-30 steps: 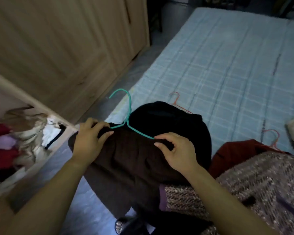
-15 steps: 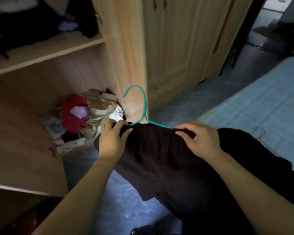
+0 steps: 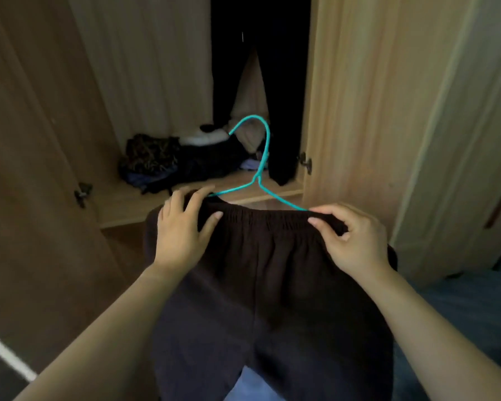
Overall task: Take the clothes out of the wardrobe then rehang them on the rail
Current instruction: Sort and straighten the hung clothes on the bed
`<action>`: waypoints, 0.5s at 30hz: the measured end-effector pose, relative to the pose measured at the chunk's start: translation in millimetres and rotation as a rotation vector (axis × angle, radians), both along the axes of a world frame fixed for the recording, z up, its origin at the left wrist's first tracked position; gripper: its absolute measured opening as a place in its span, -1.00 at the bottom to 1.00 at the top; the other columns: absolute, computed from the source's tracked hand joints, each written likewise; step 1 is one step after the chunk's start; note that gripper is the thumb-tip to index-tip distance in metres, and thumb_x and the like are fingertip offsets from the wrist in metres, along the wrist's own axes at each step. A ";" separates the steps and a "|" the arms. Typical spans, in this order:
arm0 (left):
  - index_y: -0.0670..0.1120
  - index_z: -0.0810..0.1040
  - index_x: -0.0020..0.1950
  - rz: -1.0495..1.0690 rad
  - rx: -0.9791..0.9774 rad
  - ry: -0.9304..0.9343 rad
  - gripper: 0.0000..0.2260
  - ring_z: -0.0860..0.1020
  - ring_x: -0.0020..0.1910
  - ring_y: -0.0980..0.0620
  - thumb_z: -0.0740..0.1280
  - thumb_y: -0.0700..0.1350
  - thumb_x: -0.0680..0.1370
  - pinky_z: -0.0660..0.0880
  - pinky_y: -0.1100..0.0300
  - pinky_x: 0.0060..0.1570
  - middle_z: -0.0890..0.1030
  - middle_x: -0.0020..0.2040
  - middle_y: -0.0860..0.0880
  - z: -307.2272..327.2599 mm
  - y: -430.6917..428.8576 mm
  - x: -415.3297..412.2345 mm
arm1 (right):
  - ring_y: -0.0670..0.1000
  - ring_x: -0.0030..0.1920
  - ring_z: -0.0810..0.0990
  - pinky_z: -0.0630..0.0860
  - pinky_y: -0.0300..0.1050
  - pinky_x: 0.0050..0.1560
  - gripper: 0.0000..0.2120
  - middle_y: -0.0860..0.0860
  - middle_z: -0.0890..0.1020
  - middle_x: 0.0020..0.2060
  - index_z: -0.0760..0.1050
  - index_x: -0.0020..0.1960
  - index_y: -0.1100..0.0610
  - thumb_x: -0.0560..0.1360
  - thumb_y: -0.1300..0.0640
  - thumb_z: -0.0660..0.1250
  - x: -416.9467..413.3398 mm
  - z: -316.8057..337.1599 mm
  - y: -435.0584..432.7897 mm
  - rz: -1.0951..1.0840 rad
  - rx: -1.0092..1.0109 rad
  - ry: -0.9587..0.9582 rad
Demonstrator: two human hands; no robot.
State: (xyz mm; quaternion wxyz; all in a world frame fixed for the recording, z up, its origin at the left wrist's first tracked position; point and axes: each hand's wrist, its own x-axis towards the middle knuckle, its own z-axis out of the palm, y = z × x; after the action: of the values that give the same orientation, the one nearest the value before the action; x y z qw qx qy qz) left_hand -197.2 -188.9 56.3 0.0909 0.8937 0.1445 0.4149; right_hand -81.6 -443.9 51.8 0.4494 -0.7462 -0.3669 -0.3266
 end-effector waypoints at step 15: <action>0.14 0.16 0.49 0.042 0.206 -0.235 -0.46 0.38 0.31 -0.16 0.04 0.24 0.52 0.33 -0.24 0.25 0.38 0.33 -0.14 224.5 226.0 263.4 | -0.20 -0.38 0.56 0.44 -0.32 -0.37 -0.84 -0.30 0.60 -0.20 0.59 -0.03 -0.21 0.43 0.01 0.43 262.9 227.0 226.2 -0.003 0.204 -0.227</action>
State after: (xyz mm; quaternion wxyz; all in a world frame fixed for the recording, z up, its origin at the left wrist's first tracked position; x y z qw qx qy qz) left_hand 66.2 37.2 280.8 0.0061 0.8403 0.1083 0.5312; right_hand 181.2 -217.7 278.8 0.4782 -0.6554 -0.3791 -0.4451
